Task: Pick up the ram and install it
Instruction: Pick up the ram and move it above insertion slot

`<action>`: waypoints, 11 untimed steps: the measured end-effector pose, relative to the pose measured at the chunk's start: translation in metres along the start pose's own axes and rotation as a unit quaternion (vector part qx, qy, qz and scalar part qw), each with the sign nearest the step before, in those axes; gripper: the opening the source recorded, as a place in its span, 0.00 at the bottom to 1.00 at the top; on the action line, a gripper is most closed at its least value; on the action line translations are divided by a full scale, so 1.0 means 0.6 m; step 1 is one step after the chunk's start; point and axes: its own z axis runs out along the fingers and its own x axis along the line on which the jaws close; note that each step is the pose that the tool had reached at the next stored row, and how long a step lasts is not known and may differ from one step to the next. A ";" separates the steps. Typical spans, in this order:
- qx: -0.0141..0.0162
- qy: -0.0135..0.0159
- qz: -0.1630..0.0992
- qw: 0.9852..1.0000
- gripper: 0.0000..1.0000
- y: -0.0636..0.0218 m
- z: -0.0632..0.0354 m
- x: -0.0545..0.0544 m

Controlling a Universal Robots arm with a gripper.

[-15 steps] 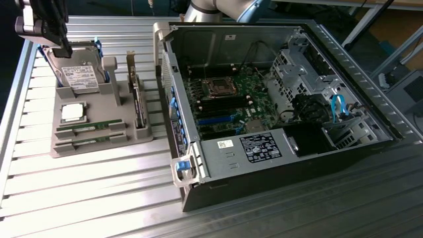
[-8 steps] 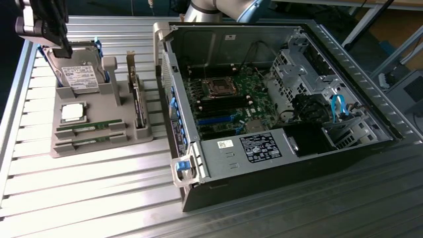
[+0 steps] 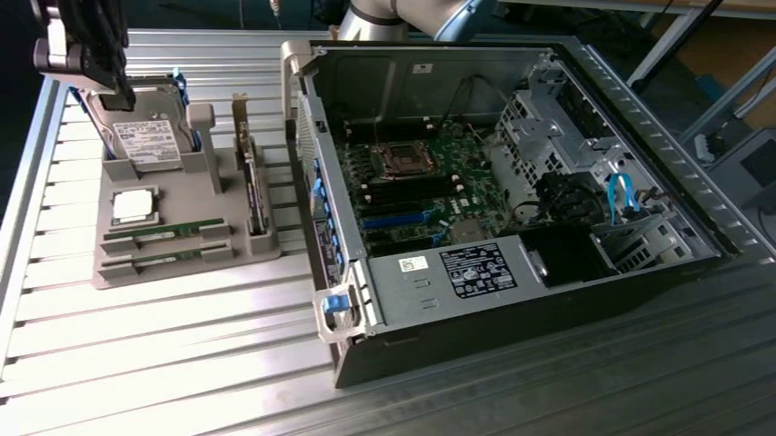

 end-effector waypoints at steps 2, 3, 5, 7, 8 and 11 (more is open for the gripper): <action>0.000 0.000 0.000 1.000 0.10 0.000 0.002 0.000; 0.000 0.000 0.000 1.000 0.10 0.000 0.003 0.000; 0.001 0.000 -0.001 1.000 0.10 0.000 0.005 0.000; 0.001 0.000 -0.001 1.000 0.10 0.000 0.009 0.000; 0.001 0.000 -0.002 1.000 0.10 0.000 0.011 0.000; 0.002 0.000 -0.003 1.000 0.10 0.000 0.019 0.001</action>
